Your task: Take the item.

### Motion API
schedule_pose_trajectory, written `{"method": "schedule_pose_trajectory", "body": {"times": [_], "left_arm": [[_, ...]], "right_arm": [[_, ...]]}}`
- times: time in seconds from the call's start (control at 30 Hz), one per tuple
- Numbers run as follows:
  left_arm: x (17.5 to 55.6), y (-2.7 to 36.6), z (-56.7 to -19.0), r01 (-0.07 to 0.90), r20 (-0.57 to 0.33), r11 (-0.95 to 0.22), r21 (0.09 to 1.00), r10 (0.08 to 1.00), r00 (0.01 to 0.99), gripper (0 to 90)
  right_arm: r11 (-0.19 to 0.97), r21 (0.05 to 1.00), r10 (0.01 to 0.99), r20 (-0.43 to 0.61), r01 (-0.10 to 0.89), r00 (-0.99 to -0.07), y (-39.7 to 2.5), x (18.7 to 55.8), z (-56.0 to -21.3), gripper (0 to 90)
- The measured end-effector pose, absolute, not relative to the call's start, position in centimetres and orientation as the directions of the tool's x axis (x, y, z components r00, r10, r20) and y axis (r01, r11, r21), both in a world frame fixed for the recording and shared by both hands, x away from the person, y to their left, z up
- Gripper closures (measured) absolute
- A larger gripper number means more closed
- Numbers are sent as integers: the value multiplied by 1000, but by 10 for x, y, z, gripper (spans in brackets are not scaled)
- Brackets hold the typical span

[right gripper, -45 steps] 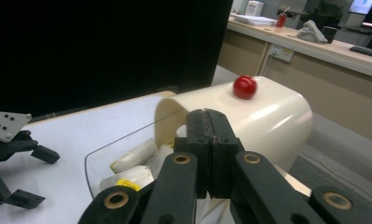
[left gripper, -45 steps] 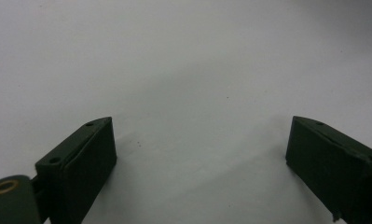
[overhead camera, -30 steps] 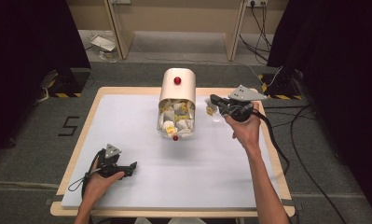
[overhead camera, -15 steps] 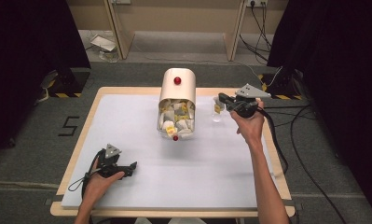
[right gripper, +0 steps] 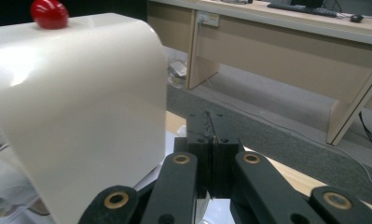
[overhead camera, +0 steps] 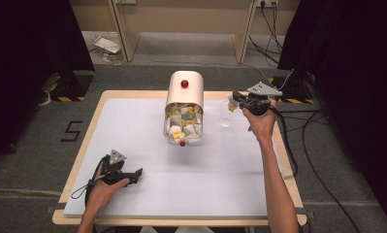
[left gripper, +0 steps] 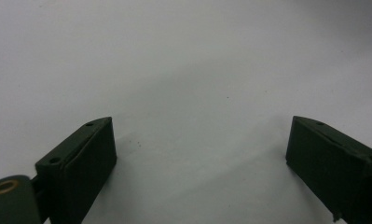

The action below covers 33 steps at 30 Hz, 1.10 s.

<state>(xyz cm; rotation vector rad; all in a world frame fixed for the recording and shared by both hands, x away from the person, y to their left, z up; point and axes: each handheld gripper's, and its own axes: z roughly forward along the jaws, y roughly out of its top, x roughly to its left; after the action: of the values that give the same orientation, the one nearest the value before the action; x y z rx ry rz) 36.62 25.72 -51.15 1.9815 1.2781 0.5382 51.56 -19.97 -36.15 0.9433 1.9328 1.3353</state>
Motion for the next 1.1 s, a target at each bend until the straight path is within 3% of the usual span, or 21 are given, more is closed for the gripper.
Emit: {"method": "schedule_pose_trajectory", "body": {"times": [1.1], "left_arm": [[366, 257, -512, 610, -30, -262, 748, 905, 424, 74]], "right_arm": [[249, 931, 841, -70, 268, -536, -200, 561, -405, 897]]}}
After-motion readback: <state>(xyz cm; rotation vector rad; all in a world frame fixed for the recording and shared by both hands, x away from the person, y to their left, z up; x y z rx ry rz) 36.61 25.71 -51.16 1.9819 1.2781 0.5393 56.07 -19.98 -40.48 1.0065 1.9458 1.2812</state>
